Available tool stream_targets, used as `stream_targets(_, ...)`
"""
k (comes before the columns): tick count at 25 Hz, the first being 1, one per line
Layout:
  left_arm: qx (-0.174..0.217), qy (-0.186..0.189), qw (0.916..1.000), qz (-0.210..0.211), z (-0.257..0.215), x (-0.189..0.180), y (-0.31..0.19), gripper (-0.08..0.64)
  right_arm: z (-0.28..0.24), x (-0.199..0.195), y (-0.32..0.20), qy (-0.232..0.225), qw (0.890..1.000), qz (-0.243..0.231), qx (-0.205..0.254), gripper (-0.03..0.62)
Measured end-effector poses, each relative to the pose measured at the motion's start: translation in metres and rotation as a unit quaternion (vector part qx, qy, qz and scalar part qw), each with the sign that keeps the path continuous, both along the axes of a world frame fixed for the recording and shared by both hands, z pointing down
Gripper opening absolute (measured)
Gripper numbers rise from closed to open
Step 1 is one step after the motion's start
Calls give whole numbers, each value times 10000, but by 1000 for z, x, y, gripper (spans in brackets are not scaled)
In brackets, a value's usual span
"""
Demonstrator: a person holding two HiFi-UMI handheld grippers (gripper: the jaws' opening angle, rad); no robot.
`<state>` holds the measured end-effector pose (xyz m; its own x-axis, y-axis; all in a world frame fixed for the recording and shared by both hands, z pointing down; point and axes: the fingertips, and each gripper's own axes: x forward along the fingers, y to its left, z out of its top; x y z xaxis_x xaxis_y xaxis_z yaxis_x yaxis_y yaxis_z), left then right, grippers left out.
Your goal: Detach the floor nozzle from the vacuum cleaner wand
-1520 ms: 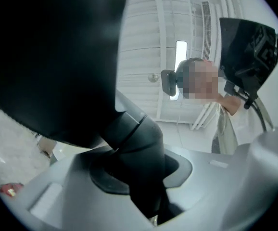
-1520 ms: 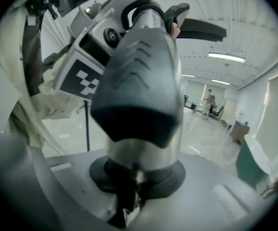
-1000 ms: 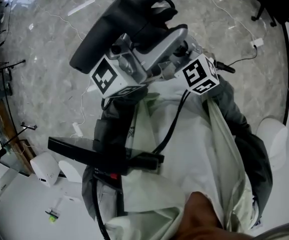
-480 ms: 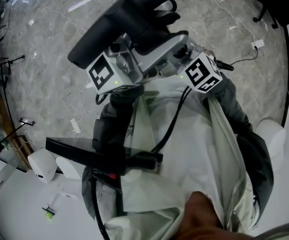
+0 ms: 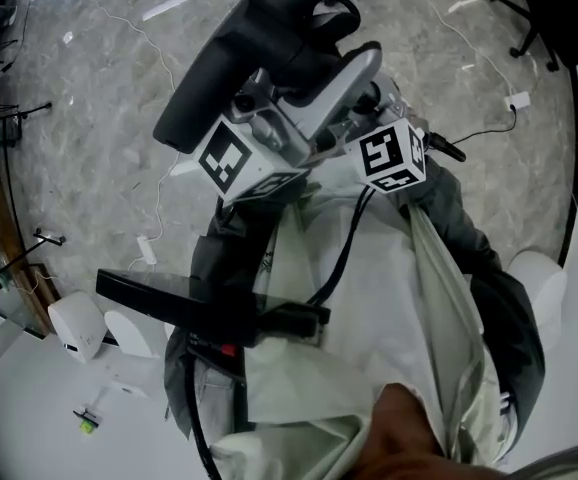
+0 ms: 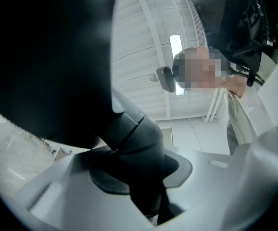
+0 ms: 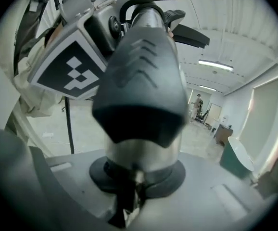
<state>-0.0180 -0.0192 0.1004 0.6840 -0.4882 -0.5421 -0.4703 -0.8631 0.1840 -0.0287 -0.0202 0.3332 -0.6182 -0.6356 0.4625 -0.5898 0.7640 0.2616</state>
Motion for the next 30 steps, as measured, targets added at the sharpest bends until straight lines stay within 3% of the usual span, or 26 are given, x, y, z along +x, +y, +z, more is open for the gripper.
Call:
stream_targets(3,-53,-49,10000,-36,2,-3,2,117,2,-5,5,-25,10000,8,-32,58)
stream_targets(6,-4,-31,9997,225,1,-5,9,115,3,-13,15,-107,9989,-431,-138,60)
stream_targets(9,113,-17,9972,739,6,-5,21,117,4,-18,30,-190,9919,-1204,-343,60)
stream_targets(11,303,-43,9913,1281,6,0,33,117,5,-19,45,-286,9800,-1888,-560,60)
stream_targets(13,464,-71,9866,1565,5,5,41,117,6,-19,52,-332,9709,-2271,-682,60)
stream_targets(15,500,-101,9888,1404,3,6,39,115,5,-19,47,-304,9751,-2117,-595,58)
stream_targets(17,442,-33,9953,862,-2,-1,30,115,2,-17,31,-213,9879,-1505,-323,57)
stream_targets(19,262,446,9984,238,-12,-26,14,115,1,-10,15,-132,9973,-726,12,57)
stream_targets(21,150,1134,9933,192,-25,-61,1,115,4,2,13,-224,9992,-313,107,57)
stream_targets(22,196,1224,9919,281,-30,-71,-1,115,5,6,17,-310,9992,-266,49,57)
stream_targets(25,365,716,9965,238,-29,-75,5,115,8,4,25,-397,9987,-232,-205,58)
stream_targets(26,350,701,9967,204,-25,-76,8,115,9,3,25,-353,9988,-219,-242,58)
stream_targets(28,168,881,9958,162,-14,-80,6,115,9,0,24,-250,9991,-260,-214,58)
stream_targets(30,-122,820,9966,12,6,-83,0,115,6,-1,27,-204,9990,-371,-116,58)
